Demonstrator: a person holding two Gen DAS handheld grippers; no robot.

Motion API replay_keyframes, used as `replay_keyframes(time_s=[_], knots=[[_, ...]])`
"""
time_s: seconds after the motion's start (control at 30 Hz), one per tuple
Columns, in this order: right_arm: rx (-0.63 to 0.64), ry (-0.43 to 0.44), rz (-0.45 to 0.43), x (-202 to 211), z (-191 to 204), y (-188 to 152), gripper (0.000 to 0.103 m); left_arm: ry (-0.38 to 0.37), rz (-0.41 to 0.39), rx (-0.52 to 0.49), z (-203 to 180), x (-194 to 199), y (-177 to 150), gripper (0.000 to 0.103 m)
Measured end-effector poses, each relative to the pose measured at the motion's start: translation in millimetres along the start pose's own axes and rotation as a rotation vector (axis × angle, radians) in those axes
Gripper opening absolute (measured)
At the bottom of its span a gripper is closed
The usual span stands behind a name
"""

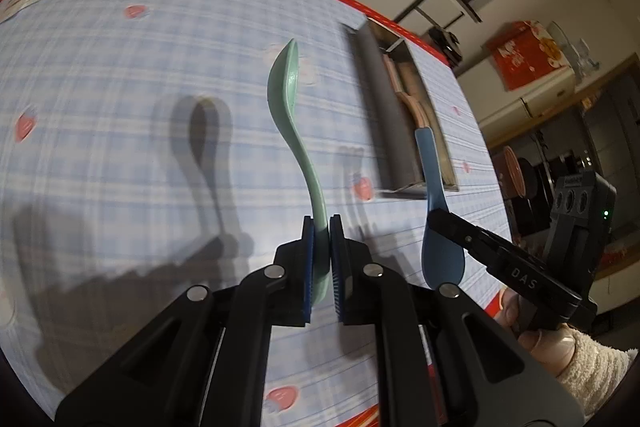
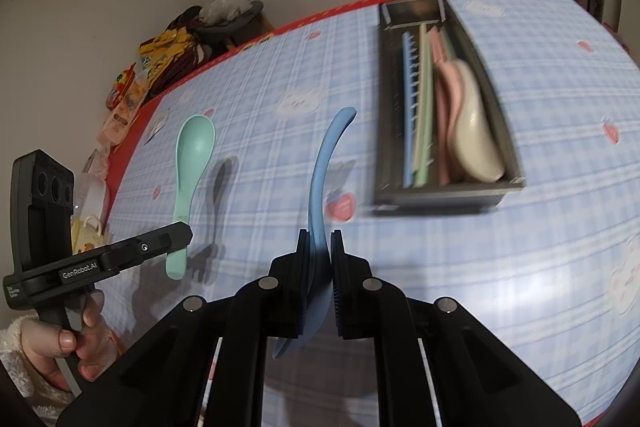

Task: Organize utensils
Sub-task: 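Carry the green spoon with the left tool while the right tool carries the blue spoon to the basket, then lower both spoons into the steel basket, then open both tools to release the spoons into the basket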

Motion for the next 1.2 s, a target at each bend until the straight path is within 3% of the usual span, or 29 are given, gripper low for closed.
replay_keyframes(time_s=[0.4, 0.7, 1.0, 1.1, 1.2], knots=[[0.003, -0.081, -0.058, -5.5, -75.4, 57.9, 0.011, -0.1, 0.037, -0.048, -65.7, -64.1, 43.7, 0.012], [-0.019, -0.052, -0.061, -29.0, -91.5, 72.5, 0.011, -0.117, 0.089, -0.028, -91.5, -119.6, 58.9, 0.012], [0.0, -0.06, -0.064, -33.7, -95.5, 75.8, 0.011, -0.115, 0.125, -0.027, -104.5, -145.4, 57.4, 0.012], [-0.01, -0.079, -0.082, -26.7, -97.7, 77.2, 0.018, -0.112, 0.136, -0.036, -111.4, -152.7, 55.2, 0.012], [-0.034, -0.088, -0.103, -18.0, -102.0, 78.4, 0.033, -0.099, 0.147, -0.055, -117.8, -159.9, 55.0, 0.012]])
Point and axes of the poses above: each gripper's, at about its wrist camera, not at the fingertips, and x roughly against the way its jaws point, z to its left, y to its top, the point moved 1 cm from there along -x, roughly the way its jaws point, and after that the axes turned 9 degrees about -z, right-handed, at the moved point
